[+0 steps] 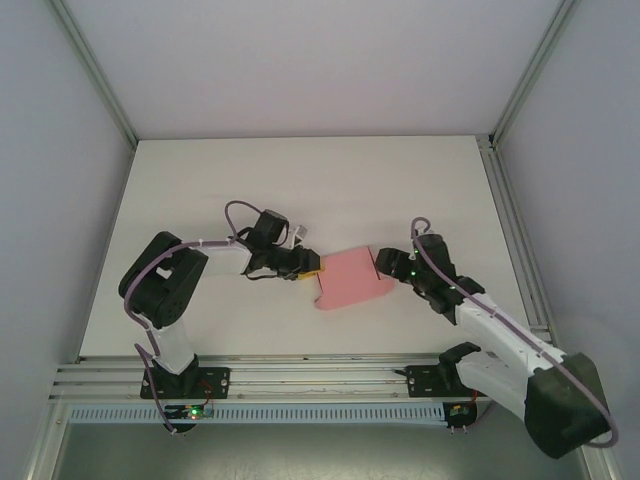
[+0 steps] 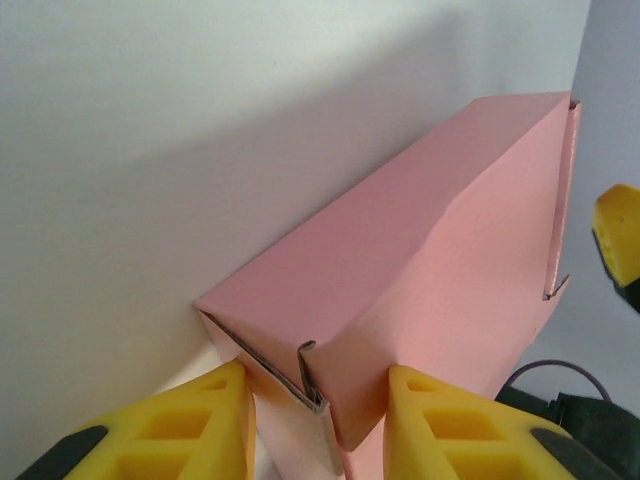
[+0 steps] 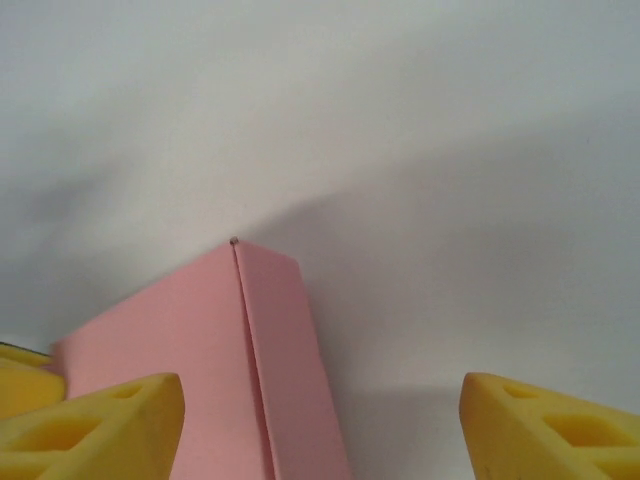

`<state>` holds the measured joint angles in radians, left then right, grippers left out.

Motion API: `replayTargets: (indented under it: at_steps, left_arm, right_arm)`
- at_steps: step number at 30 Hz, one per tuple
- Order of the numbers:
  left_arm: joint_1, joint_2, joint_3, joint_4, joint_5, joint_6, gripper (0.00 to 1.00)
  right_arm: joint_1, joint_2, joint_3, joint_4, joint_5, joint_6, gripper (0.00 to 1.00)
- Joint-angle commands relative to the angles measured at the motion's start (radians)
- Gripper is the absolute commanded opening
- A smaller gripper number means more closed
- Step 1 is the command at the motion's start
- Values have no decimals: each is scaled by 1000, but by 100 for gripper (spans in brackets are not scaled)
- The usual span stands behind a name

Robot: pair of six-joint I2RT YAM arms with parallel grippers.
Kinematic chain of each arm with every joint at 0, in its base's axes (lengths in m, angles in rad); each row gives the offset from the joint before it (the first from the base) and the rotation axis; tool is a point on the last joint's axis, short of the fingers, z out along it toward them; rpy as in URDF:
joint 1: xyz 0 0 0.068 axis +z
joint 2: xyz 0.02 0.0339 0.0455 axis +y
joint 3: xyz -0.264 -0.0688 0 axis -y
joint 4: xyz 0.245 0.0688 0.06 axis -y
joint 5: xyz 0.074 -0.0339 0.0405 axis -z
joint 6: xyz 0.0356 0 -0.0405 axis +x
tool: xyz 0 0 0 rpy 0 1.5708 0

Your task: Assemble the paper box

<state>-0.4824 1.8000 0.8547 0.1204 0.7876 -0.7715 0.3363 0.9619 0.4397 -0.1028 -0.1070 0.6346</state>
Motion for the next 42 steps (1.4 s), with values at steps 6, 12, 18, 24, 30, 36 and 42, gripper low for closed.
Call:
replayTargets:
  at_steps: [6,12,18,24,30,36,42]
  left_arm:
    - [61,71,-68,145,104,83,21]
    - [68,75,-83,140,96,92,22]
    - [67,76,-89,191,96,81,23]
    - [68,41,-55,200,77,91,26]
    - [68,-84,41,78,-33,215,60]
    - [-24,-359,121,-128,-415,638,100]
    - [-267,-518,78,-160,-632,1118,100]
  right_arm:
    - [-161,131,2,57,-517,-21,76]
    - [-154,296,13,190,-696,76,74]
    - [-99,393,-2,445,-802,223,64]
    - [-70,380,-8,685,-850,386,49]
    - [-69,259,41,356,-710,251,42]
    - [-124,146,53,238,-646,319,41]
    - [-193,126,98,169,-663,522,40]
